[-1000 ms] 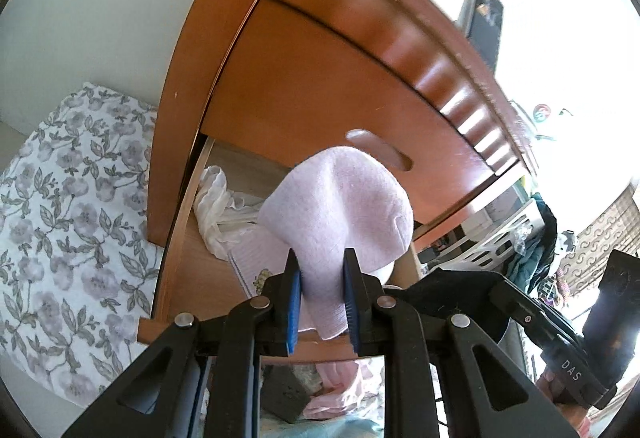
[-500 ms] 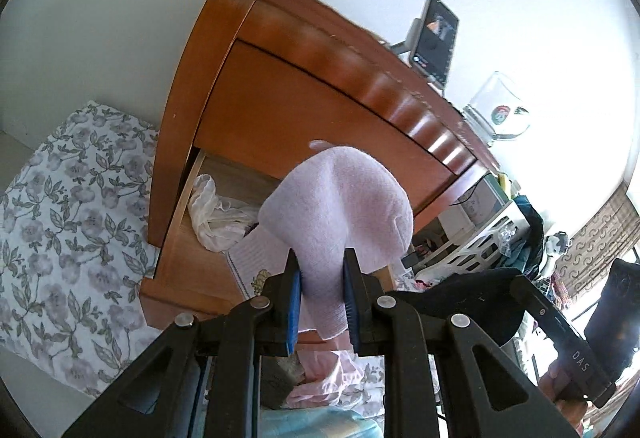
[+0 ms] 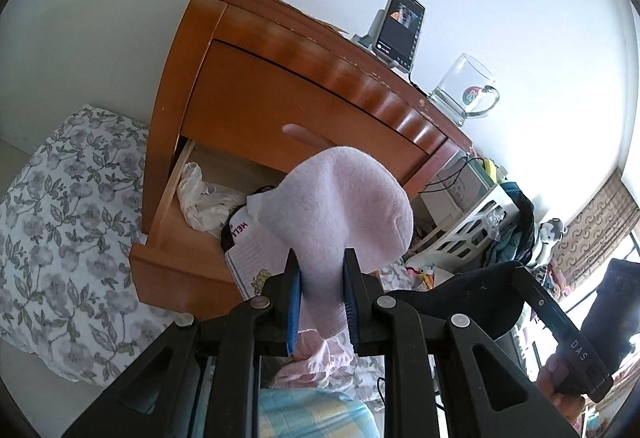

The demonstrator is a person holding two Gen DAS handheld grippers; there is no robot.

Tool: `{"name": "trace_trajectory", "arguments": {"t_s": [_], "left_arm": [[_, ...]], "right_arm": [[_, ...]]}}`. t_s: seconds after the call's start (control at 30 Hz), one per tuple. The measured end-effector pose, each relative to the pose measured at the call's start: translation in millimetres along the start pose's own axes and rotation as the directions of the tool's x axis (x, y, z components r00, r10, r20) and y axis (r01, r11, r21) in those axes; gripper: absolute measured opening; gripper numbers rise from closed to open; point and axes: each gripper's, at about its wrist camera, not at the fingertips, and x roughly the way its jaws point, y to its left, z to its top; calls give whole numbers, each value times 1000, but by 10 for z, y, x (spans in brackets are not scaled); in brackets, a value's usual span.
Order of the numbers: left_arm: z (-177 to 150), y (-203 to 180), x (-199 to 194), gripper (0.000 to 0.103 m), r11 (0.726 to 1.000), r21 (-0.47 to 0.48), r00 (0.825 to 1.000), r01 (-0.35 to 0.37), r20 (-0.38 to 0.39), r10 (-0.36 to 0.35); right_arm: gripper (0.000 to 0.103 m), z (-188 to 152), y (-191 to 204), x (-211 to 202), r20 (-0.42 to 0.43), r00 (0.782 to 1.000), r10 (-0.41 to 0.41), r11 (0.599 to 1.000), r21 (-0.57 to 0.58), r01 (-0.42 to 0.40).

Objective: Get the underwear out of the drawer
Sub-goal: 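Carry the pink and black socks toward the bedspread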

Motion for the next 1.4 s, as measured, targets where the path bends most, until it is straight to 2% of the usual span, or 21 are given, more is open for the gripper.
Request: {"name": "trace_trajectory", "arguments": {"t_s": [0.4,0.67,0.97,1.17,1.4], "left_arm": [[-185,1,57,20,1000,2,999,-5,-51,5],[-345,53,275,20,1000,-3,992,-18,-126,17],[-570,192,590,20,998,-14,971,-57,-231,53],[-711,325,797,20,996,-27,952,-90,-297,78],[-807,415,952,20,993,-41,936,-107,-342,87]], "right_arm": [[4,-238,-64,34,-47,999,-26,999,34,28],[4,-467,-172,280,-135,990,-29,997,72,39],[4,-734,-354,581,-244,969,-31,988,137,66],[4,-914,-443,755,-305,952,-36,981,169,91],[4,-1045,-525,931,-360,932,-46,974,191,122]]}}
